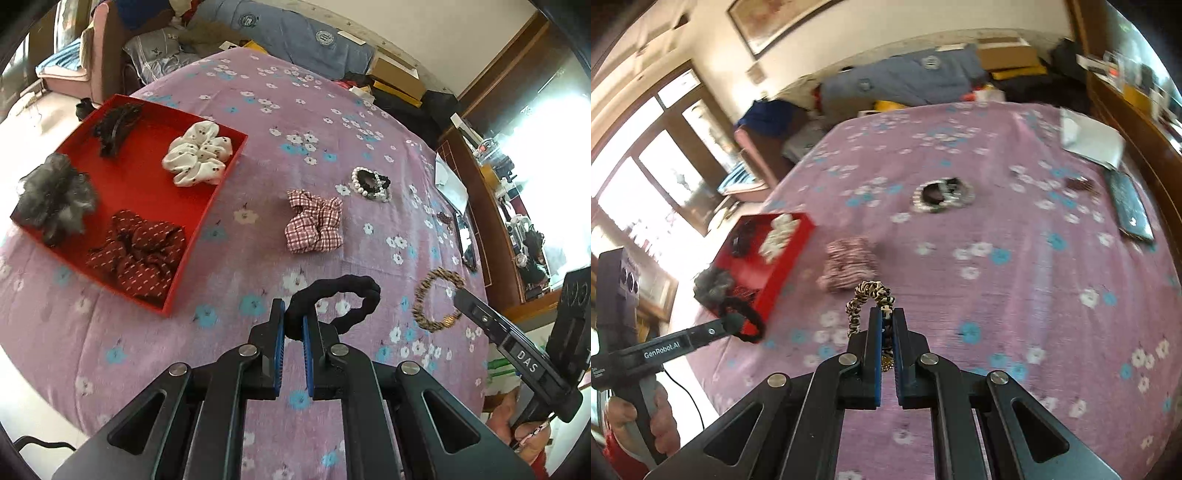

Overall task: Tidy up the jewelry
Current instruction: 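Lift both hair ties and carry them over the red tray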

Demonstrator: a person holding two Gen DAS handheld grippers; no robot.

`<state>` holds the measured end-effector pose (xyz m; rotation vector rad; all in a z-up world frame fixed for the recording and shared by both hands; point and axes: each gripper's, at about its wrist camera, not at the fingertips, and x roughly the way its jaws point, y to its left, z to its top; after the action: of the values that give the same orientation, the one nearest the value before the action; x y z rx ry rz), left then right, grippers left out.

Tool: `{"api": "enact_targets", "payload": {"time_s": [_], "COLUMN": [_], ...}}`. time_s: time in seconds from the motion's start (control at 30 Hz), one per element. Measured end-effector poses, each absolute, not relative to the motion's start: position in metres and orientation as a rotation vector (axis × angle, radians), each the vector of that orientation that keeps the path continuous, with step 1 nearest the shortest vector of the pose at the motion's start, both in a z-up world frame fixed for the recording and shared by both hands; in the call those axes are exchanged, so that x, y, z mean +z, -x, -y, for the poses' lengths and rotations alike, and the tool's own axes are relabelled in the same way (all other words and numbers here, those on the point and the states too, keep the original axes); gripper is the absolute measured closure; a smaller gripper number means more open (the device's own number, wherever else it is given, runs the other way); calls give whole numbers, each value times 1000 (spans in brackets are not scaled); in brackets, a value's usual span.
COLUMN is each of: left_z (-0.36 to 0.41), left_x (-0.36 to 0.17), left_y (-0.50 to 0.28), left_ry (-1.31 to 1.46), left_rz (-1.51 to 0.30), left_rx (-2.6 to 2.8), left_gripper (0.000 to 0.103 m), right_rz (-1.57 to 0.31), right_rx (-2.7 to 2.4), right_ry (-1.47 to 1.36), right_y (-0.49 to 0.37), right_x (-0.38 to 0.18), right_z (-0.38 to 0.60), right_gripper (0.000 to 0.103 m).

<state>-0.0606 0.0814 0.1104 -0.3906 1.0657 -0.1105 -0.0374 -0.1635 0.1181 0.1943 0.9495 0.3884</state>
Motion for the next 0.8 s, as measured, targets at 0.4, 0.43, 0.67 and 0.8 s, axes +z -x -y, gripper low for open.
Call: {"api": "enact_targets", "payload": {"time_s": [0.4,0.43,0.67,0.8], "left_z": [-111,-113,-139,-161], "left_x": [135,135,130,130], "left_y": [105,108,134,140], "left_ry": [362,358,372,392], "left_rz": [-1014,-1012,-1018,-1008], "left_rx": [2,11,94,134], "left_gripper": [95,95,95,94], "right_rz": [-921,-922,-947,-943], "right_rx": [516,521,566,601], "right_ry": [-193,-193,-194,-184], "right_y": [58,59,67,67], "right_x": [125,124,116,122], "right_z": [120,118,101,81], "right_gripper": [97,97,97,97]}}
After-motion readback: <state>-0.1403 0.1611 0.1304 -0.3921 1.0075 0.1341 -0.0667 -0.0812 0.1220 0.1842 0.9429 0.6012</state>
